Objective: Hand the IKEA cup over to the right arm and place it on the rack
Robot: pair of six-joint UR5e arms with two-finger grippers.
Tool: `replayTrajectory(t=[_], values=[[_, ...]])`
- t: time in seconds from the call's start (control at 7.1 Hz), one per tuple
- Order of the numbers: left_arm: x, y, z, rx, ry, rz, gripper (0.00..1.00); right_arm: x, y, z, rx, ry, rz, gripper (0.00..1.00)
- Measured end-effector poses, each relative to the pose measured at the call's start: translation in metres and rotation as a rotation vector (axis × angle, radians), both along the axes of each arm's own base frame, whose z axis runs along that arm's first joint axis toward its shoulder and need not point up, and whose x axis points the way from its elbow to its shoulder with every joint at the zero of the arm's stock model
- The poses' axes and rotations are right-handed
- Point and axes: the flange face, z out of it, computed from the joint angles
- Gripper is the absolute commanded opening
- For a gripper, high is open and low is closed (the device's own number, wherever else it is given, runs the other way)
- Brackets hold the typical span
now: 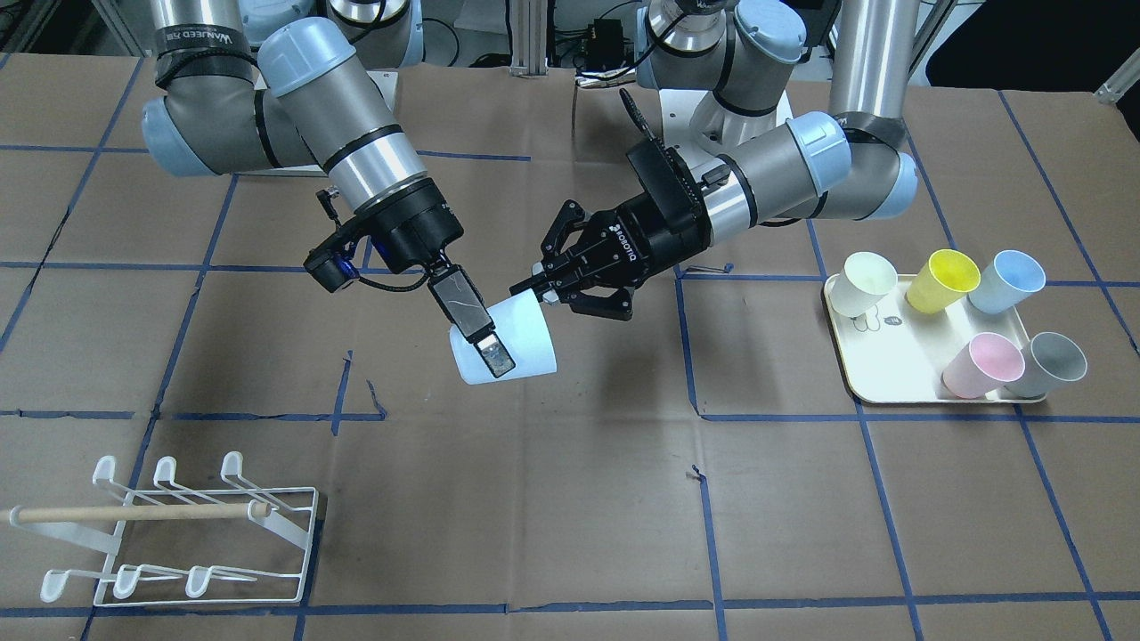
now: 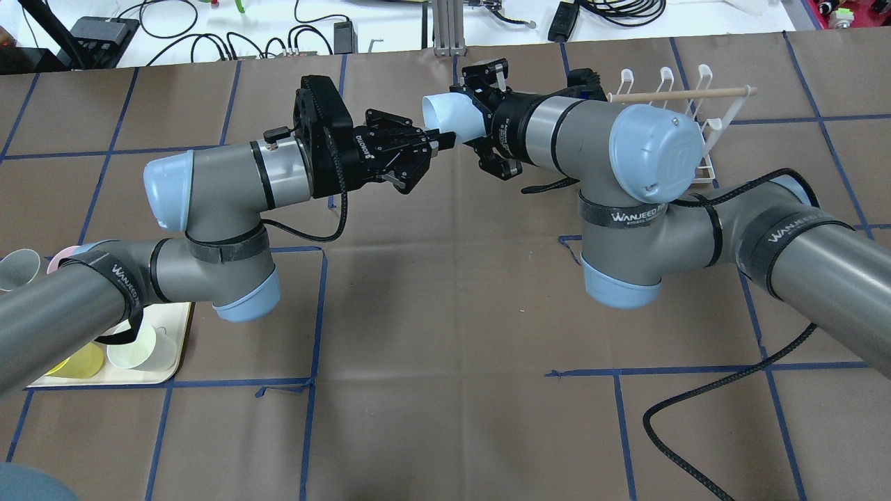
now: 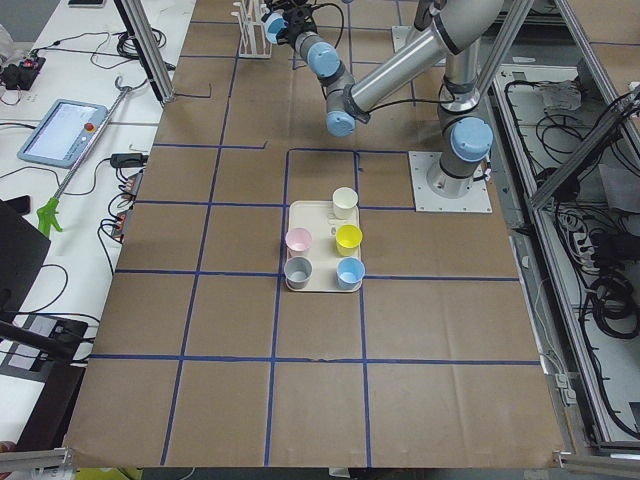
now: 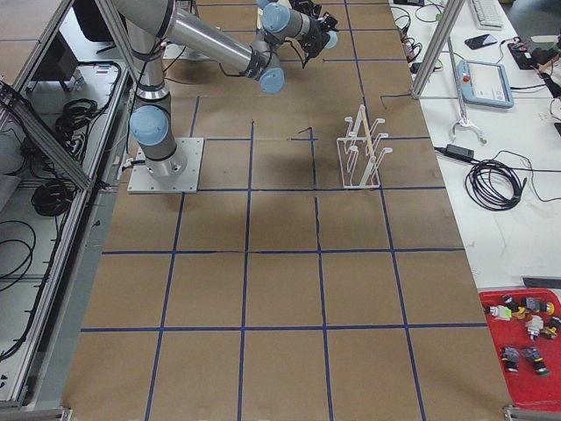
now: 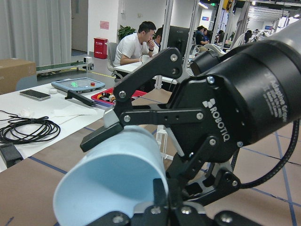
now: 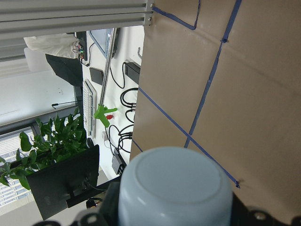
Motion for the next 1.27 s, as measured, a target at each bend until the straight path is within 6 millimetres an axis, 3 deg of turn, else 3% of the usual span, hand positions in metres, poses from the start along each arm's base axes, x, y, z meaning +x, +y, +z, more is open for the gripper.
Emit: replayTrajectory(t=[0.14, 0.28, 0.7, 0.99, 1.27], values=[[0.0, 0.0, 0.001, -0.003, -0.001, 0.001, 0.45, 0.0, 0.0, 0.001, -0.002, 0.0, 0.001, 0.42], [0.001, 0.0, 0.002, -0.004, -0.001, 0.005, 0.47, 0.0, 0.0, 0.001, -0.002, 0.0, 0.001, 0.42], [0.008, 0.001, 0.006, 0.018, 0.032, 0.043, 0.74, 0.0, -0.001, 0.001, -0.004, -0.001, 0.002, 0.39], [0.029, 0.007, 0.003, 0.045, 0.064, 0.095, 0.82, 0.0, -0.001, 0.002, -0.01, 0.0, 0.003, 0.25], [0.065, 0.022, 0.004, 0.037, 0.082, 0.162, 0.82, -0.005, -0.006, 0.003, -0.036, 0.024, 0.011, 0.24]])
